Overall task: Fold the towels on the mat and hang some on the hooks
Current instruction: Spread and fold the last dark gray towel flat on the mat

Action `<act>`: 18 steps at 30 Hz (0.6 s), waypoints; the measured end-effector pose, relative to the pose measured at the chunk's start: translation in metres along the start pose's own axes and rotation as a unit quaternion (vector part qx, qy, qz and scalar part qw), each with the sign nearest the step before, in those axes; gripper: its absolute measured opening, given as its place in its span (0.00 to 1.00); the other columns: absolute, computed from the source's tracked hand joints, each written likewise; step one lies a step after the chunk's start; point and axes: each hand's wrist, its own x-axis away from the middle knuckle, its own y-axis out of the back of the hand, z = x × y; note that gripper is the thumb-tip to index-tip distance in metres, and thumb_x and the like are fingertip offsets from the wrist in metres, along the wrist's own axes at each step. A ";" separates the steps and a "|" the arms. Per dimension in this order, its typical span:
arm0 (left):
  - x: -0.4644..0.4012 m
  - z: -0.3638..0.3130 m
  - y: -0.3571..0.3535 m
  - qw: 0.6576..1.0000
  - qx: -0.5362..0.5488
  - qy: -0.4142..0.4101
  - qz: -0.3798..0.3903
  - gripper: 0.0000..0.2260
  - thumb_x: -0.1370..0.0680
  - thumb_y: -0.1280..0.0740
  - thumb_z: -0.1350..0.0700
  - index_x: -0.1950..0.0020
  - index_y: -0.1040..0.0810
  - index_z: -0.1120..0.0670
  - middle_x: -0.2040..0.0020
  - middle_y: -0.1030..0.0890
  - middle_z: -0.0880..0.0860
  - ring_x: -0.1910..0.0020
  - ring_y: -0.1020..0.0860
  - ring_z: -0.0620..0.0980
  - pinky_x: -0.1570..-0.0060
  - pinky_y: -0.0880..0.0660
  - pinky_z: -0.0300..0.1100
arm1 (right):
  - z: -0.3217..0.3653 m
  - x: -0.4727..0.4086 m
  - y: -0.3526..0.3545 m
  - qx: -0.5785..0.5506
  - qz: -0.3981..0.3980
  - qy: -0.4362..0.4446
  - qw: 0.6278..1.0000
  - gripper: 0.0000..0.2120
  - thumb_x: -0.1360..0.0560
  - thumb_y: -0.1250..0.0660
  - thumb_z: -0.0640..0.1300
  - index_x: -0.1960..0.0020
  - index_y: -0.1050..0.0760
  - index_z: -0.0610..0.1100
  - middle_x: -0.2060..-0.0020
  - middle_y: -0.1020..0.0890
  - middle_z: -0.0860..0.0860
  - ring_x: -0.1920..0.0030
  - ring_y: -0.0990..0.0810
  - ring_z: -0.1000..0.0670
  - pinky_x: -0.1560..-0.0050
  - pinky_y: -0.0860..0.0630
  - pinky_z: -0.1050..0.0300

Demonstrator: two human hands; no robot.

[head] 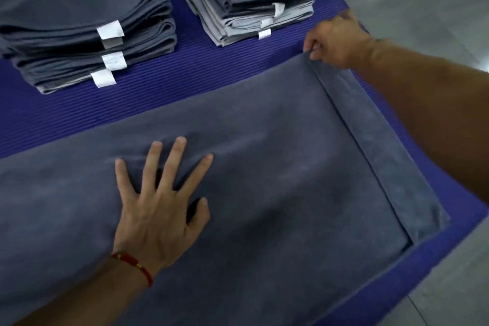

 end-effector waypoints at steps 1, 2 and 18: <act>0.000 0.000 0.000 1.000 0.002 0.002 -0.001 0.32 0.22 0.46 0.39 0.18 0.45 0.42 0.17 0.49 0.55 0.19 0.49 0.65 0.33 0.49 0.79 | -0.003 0.000 -0.005 -0.001 -0.022 -0.017 1.000 0.09 0.24 0.28 0.43 0.43 0.19 0.49 0.45 0.17 0.47 0.37 0.24 0.41 0.25 0.50 0.37; 0.000 -0.001 0.000 1.000 0.004 0.005 0.000 0.32 0.23 0.46 0.39 0.19 0.44 0.42 0.17 0.48 0.55 0.20 0.49 0.65 0.33 0.50 0.79 | -0.004 0.002 -0.014 -0.011 -0.035 -0.040 0.999 0.09 0.23 0.29 0.44 0.43 0.20 0.49 0.43 0.18 0.46 0.35 0.26 0.41 0.25 0.52 0.32; -0.001 -0.003 -0.005 0.995 0.020 0.084 0.048 0.32 0.21 0.56 0.37 0.18 0.56 0.42 0.17 0.56 0.57 0.20 0.57 0.66 0.31 0.55 0.76 | 0.234 0.224 -0.104 -0.161 -0.045 -0.151 0.974 0.34 0.17 0.62 0.63 0.16 0.58 0.46 0.17 0.56 0.44 0.18 0.60 0.40 0.21 0.58 0.32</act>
